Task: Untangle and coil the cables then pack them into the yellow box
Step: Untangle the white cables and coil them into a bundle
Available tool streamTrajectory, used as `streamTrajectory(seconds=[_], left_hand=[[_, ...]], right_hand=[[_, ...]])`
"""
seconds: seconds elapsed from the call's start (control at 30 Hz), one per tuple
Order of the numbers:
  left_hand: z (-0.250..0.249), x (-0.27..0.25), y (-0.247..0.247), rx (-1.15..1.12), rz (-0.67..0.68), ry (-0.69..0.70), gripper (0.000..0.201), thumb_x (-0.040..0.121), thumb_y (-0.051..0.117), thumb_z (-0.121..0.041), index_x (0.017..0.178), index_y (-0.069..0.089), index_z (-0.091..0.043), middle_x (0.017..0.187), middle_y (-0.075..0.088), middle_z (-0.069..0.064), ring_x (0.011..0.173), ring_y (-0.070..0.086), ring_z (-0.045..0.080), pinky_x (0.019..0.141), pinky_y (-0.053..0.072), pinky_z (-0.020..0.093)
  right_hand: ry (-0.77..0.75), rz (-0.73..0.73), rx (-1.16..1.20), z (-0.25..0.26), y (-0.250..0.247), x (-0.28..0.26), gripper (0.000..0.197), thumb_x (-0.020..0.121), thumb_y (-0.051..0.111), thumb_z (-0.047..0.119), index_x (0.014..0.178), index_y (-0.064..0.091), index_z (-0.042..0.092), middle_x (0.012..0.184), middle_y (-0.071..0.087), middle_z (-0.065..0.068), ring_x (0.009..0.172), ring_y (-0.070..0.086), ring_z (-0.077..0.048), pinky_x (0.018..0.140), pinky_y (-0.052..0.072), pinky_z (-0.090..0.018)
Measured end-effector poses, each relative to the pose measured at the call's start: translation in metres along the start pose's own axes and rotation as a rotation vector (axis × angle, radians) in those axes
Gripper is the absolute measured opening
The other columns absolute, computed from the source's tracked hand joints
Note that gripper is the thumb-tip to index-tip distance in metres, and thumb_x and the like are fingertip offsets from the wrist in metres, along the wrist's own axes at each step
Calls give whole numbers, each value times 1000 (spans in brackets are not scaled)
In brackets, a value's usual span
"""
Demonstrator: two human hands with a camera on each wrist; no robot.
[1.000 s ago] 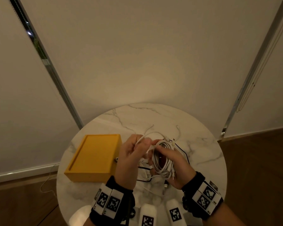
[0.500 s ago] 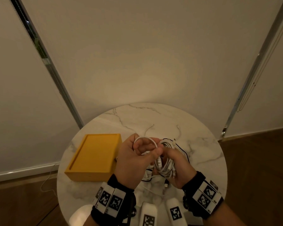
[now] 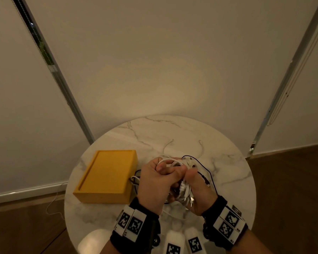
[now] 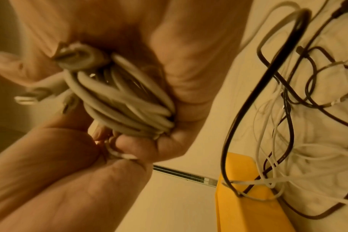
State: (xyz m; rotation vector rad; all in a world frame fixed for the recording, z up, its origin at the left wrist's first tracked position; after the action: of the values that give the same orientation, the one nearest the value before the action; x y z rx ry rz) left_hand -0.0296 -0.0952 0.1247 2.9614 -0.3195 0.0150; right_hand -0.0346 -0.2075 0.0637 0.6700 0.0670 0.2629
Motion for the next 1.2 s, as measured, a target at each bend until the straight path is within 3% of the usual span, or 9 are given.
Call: streamTrajectory(seconds=[0.13, 0.27, 0.37, 0.43, 0.53, 0.67, 0.8, 0.9, 1.2], left_hand=[[7, 1, -1, -9, -4, -78, 34, 56, 89, -28, 65, 59, -16, 70, 62, 28, 73, 64, 36, 67, 51, 68], [9, 3, -6, 48, 77, -44, 28, 66, 88, -29, 69, 63, -16, 75, 68, 19, 75, 67, 32, 59, 54, 40], [1, 5, -5, -19, 117, -76, 44, 90, 68, -39, 93, 67, 4, 79, 70, 15, 75, 66, 22, 58, 52, 32], [-3, 5, -6, -24, 130, -75, 48, 97, 52, -39, 97, 67, 7, 77, 69, 11, 71, 62, 21, 57, 51, 29], [-1, 5, -15, 231, 84, 179, 29, 97, 57, -30, 87, 67, -5, 70, 65, 4, 61, 60, 20, 54, 52, 33], [3, 11, -29, 571, -16, 432, 16, 94, 61, -28, 101, 76, -27, 87, 67, -10, 81, 66, 10, 66, 55, 25], [-6, 7, -23, 584, 63, 424, 28, 94, 67, -17, 107, 74, -40, 77, 73, -20, 78, 70, 1, 68, 58, 23], [-2, 11, -25, 699, -51, 426, 17, 86, 77, -21, 89, 77, -37, 62, 66, -31, 70, 67, -8, 60, 50, 7], [7, 18, -34, 703, -48, 394, 9, 77, 84, -21, 81, 80, -28, 81, 67, -21, 86, 63, -6, 69, 43, 4]], right_hand=[[-24, 57, -22, 6, 4, -3, 93, 73, 91, 30, 135, 39, -15, 107, 67, -18, 83, 69, -28, 61, 56, -35], [7, 88, -48, 12, 2, -6, 72, 74, 85, 9, 133, 46, -9, 105, 61, -22, 88, 58, -35, 72, 48, -40], [-12, 49, -68, 14, 4, -6, 47, 66, 71, -5, 112, 62, -1, 92, 53, -22, 84, 51, -40, 68, 45, -40], [-19, -7, -5, 13, 4, -5, 44, 57, 66, -5, 100, 64, 3, 81, 50, -15, 73, 55, -33, 61, 46, -38], [-43, -73, 25, 12, 2, -4, 48, 51, 63, -1, 99, 66, -2, 80, 53, -20, 69, 54, -34, 58, 47, -37], [-86, -130, -18, 17, 0, -3, 45, 49, 65, 5, 92, 68, -7, 81, 57, -25, 72, 56, -38, 58, 50, -40], [-103, -160, -87, 21, 3, -4, 39, 47, 66, 7, 84, 71, -2, 77, 58, -25, 70, 57, -38, 59, 52, -39], [-102, -116, -127, 22, 4, -3, 56, 49, 66, 6, 104, 72, 5, 86, 60, -24, 71, 60, -34, 60, 55, -40], [-52, -102, -338, 27, 2, -4, 60, 53, 58, -4, 111, 68, 9, 87, 64, -14, 81, 61, -25, 65, 52, -30]])
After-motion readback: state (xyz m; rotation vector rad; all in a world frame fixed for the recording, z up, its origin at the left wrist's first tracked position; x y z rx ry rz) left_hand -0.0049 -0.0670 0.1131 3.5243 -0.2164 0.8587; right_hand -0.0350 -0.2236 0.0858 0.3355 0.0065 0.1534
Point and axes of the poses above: each hand's wrist, its own x-axis towards the middle knuckle, its own y-axis out of the palm, z = x × y, the point moved 1 cm from there along x, towards the middle knuckle
